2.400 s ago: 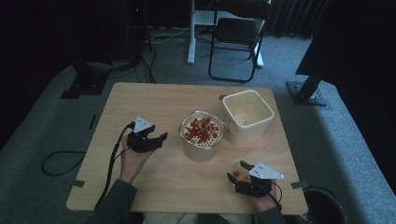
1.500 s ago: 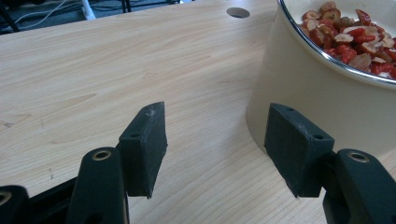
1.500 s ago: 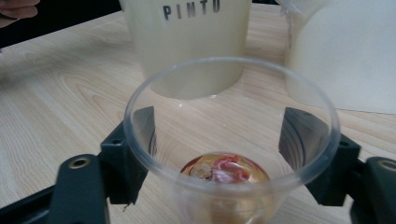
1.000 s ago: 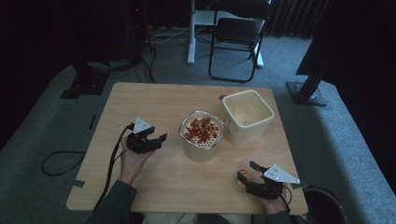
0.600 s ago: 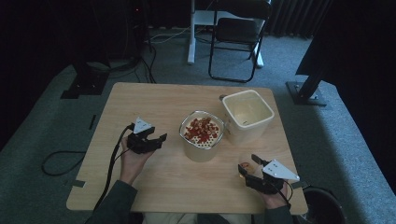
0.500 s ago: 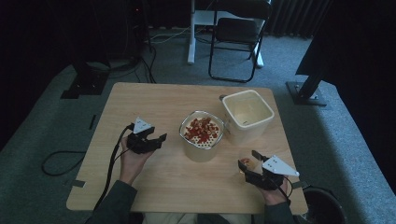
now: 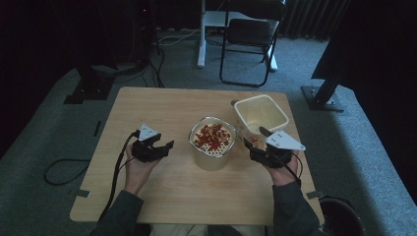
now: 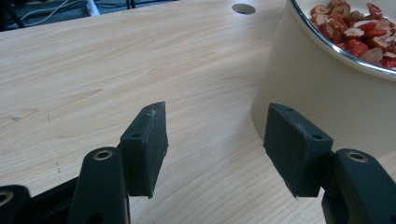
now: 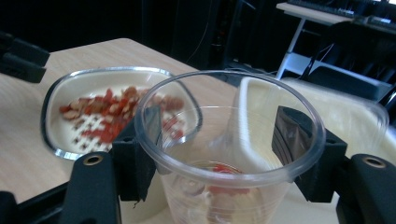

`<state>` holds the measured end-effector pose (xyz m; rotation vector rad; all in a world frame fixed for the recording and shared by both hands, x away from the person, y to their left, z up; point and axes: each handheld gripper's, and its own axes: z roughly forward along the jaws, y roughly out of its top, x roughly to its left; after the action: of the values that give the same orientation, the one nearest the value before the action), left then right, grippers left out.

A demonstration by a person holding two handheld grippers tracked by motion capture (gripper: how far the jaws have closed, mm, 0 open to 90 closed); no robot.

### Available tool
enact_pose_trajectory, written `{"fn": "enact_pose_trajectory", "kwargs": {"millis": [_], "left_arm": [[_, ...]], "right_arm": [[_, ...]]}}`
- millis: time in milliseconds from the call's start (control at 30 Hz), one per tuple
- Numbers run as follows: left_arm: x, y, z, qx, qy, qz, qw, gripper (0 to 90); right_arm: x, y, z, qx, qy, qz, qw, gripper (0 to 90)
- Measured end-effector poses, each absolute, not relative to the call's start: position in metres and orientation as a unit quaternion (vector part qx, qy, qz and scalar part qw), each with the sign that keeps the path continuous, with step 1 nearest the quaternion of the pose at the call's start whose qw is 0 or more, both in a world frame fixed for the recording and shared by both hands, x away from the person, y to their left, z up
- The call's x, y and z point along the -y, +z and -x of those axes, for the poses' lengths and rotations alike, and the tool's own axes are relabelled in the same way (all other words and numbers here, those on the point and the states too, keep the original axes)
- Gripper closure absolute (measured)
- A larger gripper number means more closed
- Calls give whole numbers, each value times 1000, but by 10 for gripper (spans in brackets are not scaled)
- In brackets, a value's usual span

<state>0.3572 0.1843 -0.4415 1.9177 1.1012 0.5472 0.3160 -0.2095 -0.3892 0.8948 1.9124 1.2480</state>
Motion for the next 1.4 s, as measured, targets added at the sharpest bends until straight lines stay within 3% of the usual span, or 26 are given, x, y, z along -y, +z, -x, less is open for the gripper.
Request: {"fn": "enact_pose_trajectory", "kwargs": {"millis": [500,1400], "left_arm": [[-190,-444,-357,-448,215,-759,421,405],[-200,-447,-358,-459,208,-750,428,408]], "right_arm": [[178,-366,-352,-759,447,-314,353,336],[170,-356,-361,-775,423,-294,367,340]]}}
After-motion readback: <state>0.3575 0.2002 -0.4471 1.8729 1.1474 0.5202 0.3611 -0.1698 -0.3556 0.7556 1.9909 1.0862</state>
